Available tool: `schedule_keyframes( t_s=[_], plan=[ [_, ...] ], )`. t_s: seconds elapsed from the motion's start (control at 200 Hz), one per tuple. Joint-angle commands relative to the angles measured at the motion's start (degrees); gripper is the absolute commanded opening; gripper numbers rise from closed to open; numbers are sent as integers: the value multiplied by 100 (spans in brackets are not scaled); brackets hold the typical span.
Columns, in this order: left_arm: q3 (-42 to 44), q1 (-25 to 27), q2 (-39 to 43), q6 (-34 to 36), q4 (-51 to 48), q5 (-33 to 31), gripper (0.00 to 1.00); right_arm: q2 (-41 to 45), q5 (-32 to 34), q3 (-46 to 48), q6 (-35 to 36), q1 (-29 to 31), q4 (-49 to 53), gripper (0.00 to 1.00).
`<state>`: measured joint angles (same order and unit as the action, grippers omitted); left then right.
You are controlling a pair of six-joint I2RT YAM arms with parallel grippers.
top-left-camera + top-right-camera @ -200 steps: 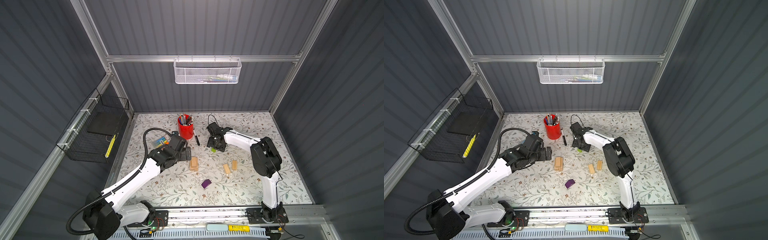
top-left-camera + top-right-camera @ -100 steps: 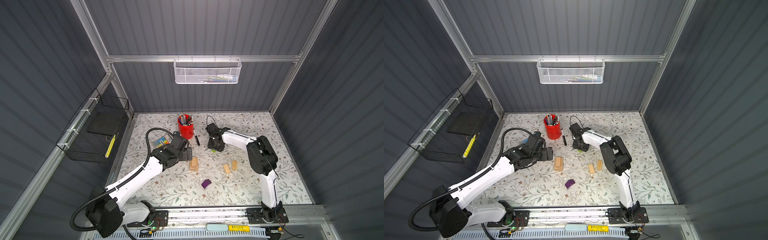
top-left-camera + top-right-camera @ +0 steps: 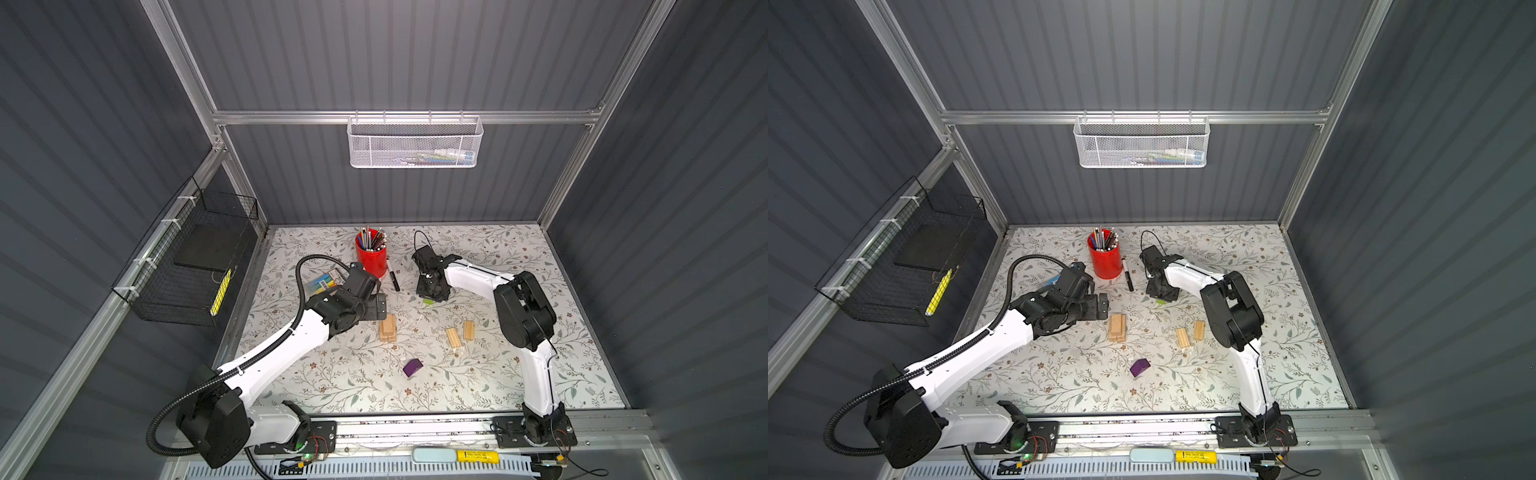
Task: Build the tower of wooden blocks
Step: 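Lift the green block and carry it toward the wooden group with the right gripper, then lower the green block beside the wooden blocks with the right gripper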
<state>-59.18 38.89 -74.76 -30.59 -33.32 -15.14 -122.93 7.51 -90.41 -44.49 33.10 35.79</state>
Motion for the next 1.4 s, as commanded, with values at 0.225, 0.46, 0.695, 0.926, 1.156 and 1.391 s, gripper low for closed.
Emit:
schedule_keyframes(
  t_s=[0.225, 0.46, 0.695, 0.926, 1.156, 1.391],
  plan=[
    [81, -49, 392, -151, -192, 33, 100, 896, 240, 514, 375, 432, 529, 17],
    [529, -57, 953, -440, -394, 51, 100, 1493, 296, 736, 45, 1015, 862, 17],
    [930, -57, 1431, -601, -554, 68, 100, 1667, 317, 517, -410, 1665, 1162, 17],
    [1197, -57, 1801, -740, -820, 28, 100, 1432, 382, 66, -922, 2118, 1273, 17],
    [1477, -52, 2155, -895, -916, -53, 100, 1002, 403, -570, -1132, 2374, 1352, 18],
    [1637, -55, 2642, -1041, -1163, -315, 100, 624, 464, -925, -1323, 2468, 1464, 18]
  ],
)
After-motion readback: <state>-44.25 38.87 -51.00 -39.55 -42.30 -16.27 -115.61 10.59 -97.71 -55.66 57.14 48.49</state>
